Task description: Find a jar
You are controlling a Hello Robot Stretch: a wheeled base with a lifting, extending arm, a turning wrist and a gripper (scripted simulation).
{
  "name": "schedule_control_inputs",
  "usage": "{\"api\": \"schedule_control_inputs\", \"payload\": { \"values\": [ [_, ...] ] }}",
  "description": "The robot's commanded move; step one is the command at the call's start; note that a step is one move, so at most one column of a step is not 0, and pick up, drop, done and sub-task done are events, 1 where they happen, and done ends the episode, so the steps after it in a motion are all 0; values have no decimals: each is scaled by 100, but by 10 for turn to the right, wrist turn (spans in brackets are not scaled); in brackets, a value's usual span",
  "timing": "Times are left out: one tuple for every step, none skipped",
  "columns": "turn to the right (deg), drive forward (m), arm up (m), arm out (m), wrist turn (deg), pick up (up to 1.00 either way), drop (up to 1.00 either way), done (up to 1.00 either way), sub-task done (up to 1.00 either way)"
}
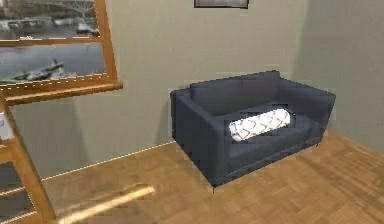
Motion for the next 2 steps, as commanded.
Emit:
{"api": "schedule_control_inputs", "payload": {
  "values": [
    [-120, 0, 0, 0, 0, 0, 0, 0, 0],
    [0, 20, 0, 0, 0, 0, 0, 0, 0]
  ]
}}
